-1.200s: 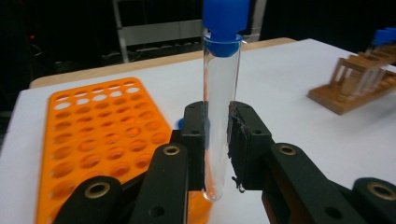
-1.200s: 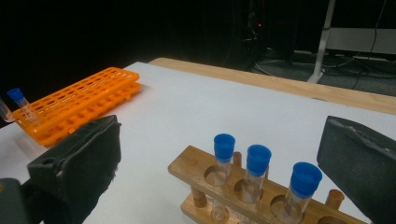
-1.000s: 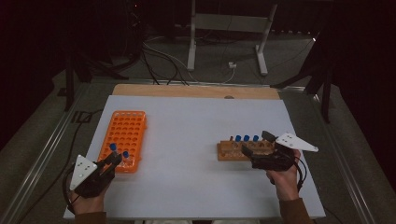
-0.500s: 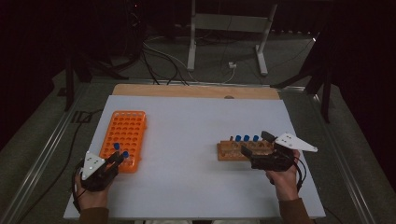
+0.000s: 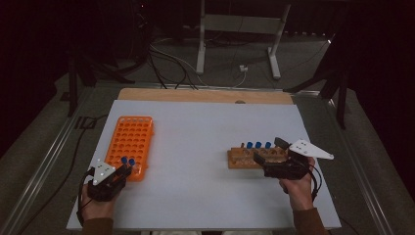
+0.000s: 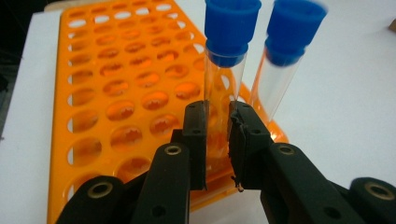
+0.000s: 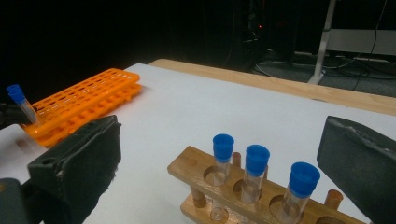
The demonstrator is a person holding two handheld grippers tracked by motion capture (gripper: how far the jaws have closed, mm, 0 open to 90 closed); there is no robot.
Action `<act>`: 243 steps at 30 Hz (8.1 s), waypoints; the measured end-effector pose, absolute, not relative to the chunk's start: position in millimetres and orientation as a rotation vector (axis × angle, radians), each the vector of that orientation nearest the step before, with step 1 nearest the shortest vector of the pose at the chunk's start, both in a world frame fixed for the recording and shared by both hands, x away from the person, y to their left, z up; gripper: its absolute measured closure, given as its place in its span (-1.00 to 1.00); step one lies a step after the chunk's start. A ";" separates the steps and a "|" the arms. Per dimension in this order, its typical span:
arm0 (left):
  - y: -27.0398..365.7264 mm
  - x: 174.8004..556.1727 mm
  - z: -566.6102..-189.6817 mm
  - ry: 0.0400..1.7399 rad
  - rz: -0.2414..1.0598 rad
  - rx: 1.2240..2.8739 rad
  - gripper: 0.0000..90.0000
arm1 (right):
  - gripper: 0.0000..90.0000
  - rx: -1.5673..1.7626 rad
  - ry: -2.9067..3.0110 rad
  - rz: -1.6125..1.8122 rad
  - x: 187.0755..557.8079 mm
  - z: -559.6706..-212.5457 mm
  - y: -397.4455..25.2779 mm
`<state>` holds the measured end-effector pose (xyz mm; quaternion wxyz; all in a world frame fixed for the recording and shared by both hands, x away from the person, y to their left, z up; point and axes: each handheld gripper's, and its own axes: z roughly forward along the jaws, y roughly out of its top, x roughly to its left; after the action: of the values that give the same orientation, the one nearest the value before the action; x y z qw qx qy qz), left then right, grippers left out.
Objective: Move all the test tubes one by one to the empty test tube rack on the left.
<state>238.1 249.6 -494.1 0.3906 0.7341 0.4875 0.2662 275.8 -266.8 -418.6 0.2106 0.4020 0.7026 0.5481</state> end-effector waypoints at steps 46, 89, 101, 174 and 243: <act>250.5 211.8 -457.3 1.137 0.665 1.578 -0.62 | -1.00 1.183 1.887 1.388 285.6 -420.3 -285.8; 238.4 214.8 -458.7 1.147 0.702 1.615 -0.98 | 0.69 1.250 1.998 1.222 306.7 -463.7 -277.5; 238.9 215.1 -459.0 1.149 0.700 1.615 -0.98 | 0.70 1.263 1.956 1.249 302.9 -454.0 -281.1; 27.2 258.7 -450.4 0.728 0.470 1.873 -0.62 | 0.70 1.019 2.132 1.507 271.3 -421.7 -219.7; 95.7 255.4 -449.8 0.789 0.496 1.832 0.74 | -0.96 1.116 2.012 1.475 278.6 -416.5 -249.7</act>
<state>255.4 95.7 -449.8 0.5168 0.7630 0.3288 0.2065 278.6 -249.7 -416.5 0.2031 0.3998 0.7208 0.5286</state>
